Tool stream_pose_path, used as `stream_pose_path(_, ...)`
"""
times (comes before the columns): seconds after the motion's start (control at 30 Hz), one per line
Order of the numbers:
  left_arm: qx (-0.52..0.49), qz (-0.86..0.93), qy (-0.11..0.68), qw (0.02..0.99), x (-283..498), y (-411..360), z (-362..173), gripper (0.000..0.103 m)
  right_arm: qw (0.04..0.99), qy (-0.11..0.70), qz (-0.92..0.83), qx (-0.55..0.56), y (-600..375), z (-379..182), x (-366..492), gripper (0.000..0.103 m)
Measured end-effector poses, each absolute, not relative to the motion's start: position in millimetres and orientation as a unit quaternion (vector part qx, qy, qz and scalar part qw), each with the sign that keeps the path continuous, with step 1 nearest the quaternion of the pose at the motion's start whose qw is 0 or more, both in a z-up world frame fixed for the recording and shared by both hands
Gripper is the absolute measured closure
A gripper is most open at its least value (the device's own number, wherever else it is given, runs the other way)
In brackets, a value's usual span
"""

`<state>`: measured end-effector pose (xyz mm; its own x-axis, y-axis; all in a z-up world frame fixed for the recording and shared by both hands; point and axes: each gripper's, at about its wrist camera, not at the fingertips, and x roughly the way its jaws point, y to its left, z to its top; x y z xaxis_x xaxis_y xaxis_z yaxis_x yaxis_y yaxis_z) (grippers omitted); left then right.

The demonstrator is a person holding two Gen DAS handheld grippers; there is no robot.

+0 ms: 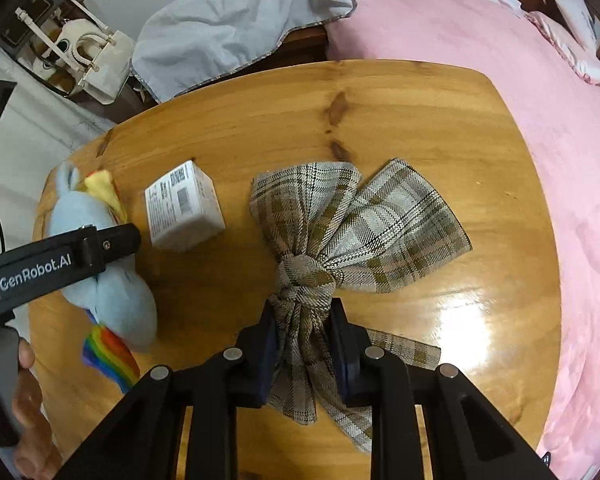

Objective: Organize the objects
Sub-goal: 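Grasp the blue pony plush with the left gripper while the right grasps the plaid bow, then carry the pony plush and plaid bow into the tray and open both grippers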

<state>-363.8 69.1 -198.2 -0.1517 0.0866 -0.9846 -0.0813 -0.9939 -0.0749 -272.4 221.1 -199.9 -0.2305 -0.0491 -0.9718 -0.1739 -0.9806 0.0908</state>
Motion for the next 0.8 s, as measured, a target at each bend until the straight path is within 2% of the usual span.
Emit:
stream_pose_path(0.27,-0.622,0.781,-0.024,0.051,-345,37,-171,0.024,0.014,0.114,0.796,-0.595,221,-177,-249,0.080)
stream_pose_path(0.8,-0.558,0.822,-0.016,0.110,-268,8,-55,0.024,0.001,0.133,0.846,-0.516,228,-77,-181,0.080)
